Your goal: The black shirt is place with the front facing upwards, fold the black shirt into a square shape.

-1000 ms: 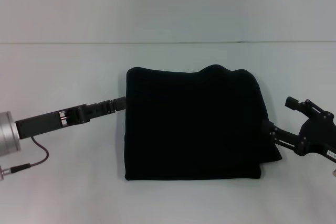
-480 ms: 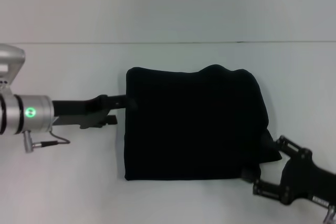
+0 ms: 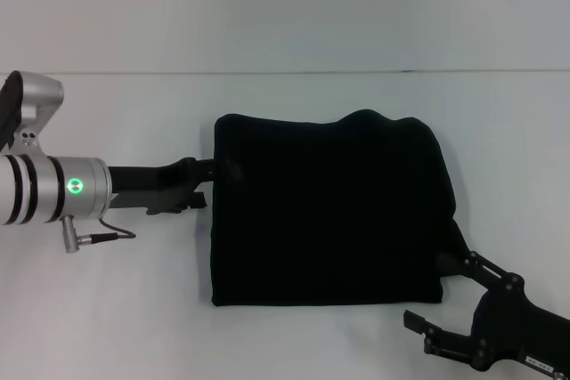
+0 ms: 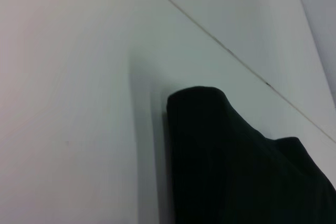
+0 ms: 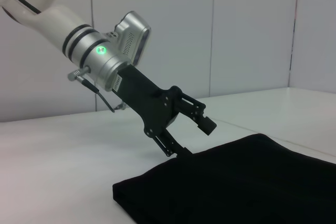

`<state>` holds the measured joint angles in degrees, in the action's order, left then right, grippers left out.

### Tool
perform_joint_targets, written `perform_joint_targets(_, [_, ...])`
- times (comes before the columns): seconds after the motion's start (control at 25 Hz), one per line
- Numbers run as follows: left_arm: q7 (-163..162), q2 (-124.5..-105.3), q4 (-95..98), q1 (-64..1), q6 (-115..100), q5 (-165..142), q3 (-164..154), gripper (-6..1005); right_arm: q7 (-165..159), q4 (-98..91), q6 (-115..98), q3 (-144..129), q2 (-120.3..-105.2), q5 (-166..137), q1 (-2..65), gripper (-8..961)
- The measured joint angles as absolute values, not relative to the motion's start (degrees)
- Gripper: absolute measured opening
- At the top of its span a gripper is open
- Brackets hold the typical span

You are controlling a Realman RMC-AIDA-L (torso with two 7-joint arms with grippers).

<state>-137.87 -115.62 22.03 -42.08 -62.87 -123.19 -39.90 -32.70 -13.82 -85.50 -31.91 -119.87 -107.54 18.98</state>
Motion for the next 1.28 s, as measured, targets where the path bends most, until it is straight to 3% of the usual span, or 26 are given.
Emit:
perform_joint_targets(1.04, [-137.4,-117.83,22.6,-42.9,-58.4,-123.0,-43.4,793,-32.7,-13.4,-85.2,-33.3,-119.86,-107.7,19.5,931])
perform_joint_targets(1.28, [-137.3,-117.93,22.6,-43.3,-58.4,-123.2,-43.5,662,-32.7,-13.3,-85.2,-33.3,-119.88,-107.7,19.5,930])
